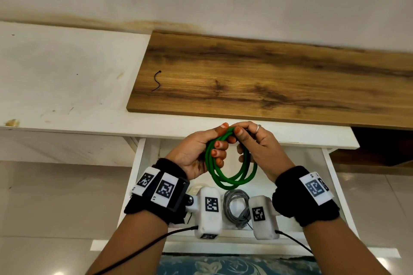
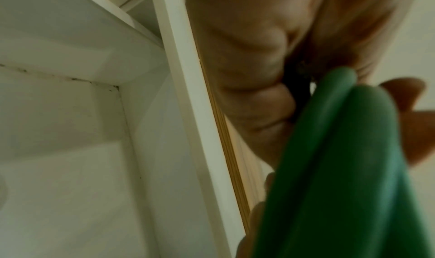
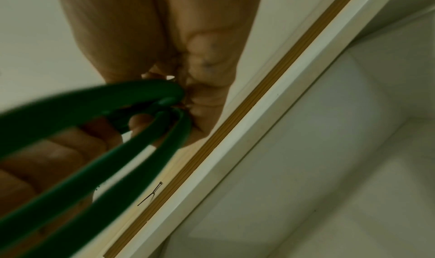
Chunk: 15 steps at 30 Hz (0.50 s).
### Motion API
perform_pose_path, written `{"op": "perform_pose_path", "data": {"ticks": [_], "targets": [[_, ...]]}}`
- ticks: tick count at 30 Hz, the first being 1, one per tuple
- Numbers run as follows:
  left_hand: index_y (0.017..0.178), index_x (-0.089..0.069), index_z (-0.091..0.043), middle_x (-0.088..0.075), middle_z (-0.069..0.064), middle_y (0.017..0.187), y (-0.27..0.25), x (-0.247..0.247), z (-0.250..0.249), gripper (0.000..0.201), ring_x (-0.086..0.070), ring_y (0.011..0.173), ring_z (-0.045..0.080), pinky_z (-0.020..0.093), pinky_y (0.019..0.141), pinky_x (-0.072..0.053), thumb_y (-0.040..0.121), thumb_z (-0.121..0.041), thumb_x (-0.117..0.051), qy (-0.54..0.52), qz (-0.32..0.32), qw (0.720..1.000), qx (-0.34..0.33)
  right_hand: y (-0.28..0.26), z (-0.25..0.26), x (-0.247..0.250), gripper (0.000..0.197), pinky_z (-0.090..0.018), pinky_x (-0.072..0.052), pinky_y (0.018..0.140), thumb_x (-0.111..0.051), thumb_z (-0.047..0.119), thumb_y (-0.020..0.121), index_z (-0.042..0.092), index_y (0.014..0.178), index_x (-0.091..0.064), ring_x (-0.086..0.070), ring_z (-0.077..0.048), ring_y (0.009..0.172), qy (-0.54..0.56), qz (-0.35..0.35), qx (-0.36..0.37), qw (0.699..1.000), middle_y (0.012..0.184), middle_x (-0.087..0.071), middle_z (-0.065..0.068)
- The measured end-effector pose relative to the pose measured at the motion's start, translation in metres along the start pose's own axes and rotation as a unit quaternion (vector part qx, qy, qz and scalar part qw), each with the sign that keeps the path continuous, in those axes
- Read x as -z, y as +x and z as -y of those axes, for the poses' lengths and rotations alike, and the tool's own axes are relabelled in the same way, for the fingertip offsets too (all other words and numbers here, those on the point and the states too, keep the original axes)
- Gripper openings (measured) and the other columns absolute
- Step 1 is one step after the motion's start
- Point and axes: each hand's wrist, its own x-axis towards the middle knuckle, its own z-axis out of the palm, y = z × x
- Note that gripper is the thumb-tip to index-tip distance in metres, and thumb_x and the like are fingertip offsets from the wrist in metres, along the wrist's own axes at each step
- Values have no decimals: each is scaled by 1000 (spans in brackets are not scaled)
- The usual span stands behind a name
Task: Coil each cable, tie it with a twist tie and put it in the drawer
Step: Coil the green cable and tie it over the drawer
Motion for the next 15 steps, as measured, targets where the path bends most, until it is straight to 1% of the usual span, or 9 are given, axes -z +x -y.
{"op": "perform_pose_path", "data": {"ticks": [2,4,6,8,9,11,13,15], "targets": [[87,-61,-4,-39,-8,50,2,2,0,33,-36,39,2,15,40,-37,95,-34,-48,32,-20,999,-8,0,1,1,19,-33,-56,60,-51,25,92,16,102,-64,-59,-13,68,18,18,-13,1000,79,-64,5],[91,-64,-2,-41,-8,51,4,6,2,35,-36,41,3,16,40,-36,95,-34,-50,87,-49,995,-25,0,2,4,18,-40,-59,67,-52,20,93,12,103,-64,-64,-19,74,31,25,-35,999,84,-68,-1],[96,-65,1,-43,-7,52,7,10,4,37,-36,42,4,16,41,-35,94,-34,-53,139,-84,986,-45,-2,2,7,18,-43,-59,72,-52,15,94,7,105,-63,-68,-24,81,32,29,-54,998,91,-72,-8],[94,-65,-1,-43,-8,51,10,11,7,35,-36,43,5,16,41,-35,94,-34,-54,173,-105,977,-62,-2,2,9,19,-44,-59,73,-52,13,94,3,107,-62,-69,-28,86,33,29,-63,997,98,-71,-15],[90,-64,-3,-43,-8,50,10,11,8,33,-35,43,5,17,42,-35,94,-34,-54,185,-110,974,-68,-2,1,9,18,-44,-59,73,-52,12,94,3,107,-61,-69,-28,86,35,24,-66,997,99,-71,-17],[84,-61,-8,-42,-9,50,11,10,9,30,-35,44,5,17,43,-35,95,-35,-53,203,-106,970,-75,-1,0,8,15,-42,-59,71,-51,11,94,6,104,-60,-68,-23,80,40,13,-71,997,99,-68,-17],[83,-61,-10,-42,-9,51,9,9,8,30,-36,44,5,18,46,-36,95,-36,-52,220,-94,968,-72,-1,-2,5,14,-39,-58,69,-49,11,95,11,105,-60,-64,-16,74,34,9,-65,997,96,-65,-12],[85,-61,-10,-43,-9,52,7,10,7,31,-39,46,6,20,50,-42,95,-38,-52,245,-86,964,-64,-1,-3,3,19,-35,-57,68,-48,11,96,16,108,-61,-60,-13,75,6,15,-42,999,95,-64,-5]]}}
